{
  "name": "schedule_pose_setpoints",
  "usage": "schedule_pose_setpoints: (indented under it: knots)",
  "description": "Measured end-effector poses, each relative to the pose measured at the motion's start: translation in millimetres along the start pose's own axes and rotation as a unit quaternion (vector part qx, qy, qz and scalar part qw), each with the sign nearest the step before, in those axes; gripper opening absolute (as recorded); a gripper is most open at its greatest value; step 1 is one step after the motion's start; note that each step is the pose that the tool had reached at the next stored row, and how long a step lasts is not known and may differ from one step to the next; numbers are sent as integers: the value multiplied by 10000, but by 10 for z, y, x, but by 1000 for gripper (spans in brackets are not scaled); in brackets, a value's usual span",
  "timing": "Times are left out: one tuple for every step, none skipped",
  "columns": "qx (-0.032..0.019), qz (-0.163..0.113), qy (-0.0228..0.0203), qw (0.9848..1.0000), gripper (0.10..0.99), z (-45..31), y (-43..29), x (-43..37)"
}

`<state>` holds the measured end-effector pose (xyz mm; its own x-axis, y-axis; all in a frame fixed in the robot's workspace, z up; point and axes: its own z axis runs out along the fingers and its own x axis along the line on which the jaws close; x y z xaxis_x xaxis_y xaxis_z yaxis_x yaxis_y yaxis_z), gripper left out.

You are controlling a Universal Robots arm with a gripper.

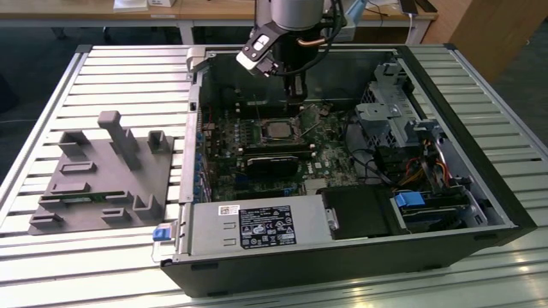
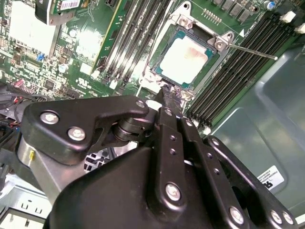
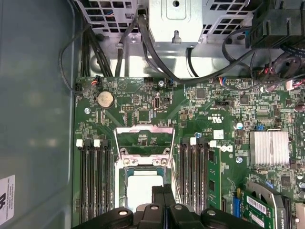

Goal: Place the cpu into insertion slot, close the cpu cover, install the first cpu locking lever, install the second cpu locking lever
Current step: 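Close the cpu cover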

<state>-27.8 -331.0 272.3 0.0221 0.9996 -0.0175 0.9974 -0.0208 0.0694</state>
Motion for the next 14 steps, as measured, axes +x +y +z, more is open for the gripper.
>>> schedule_pose_setpoints:
  knots:
    - [0, 0, 0, 10000, 106, 0, 3, 0]
    - [0, 0, 0, 10000, 106, 0, 6, 0]
    - [0, 1, 0, 10000, 106, 0, 6, 0]
    - [0, 1, 0, 10000, 106, 0, 7, 0]
    - [0, 0, 0, 10000, 106, 0, 9, 0]
    - [0, 0, 0, 10000, 106, 1, 11, 0]
    - [0, 0, 0, 10000, 106, 1, 14, 0]
    - [0, 0, 0, 10000, 106, 1, 18, 0]
    - [0, 0, 0, 10000, 106, 2, 22, 1]
    - [0, 0, 0, 10000, 106, 2, 26, 1]
    - [0, 0, 0, 10000, 106, 2, 29, 1]
    - [0, 0, 0, 10000, 106, 2, 31, 1]
    - [0, 1, 0, 10000, 106, 2, 31, 1]
    - [0, 1, 0, 10000, 106, 2, 33, 1]
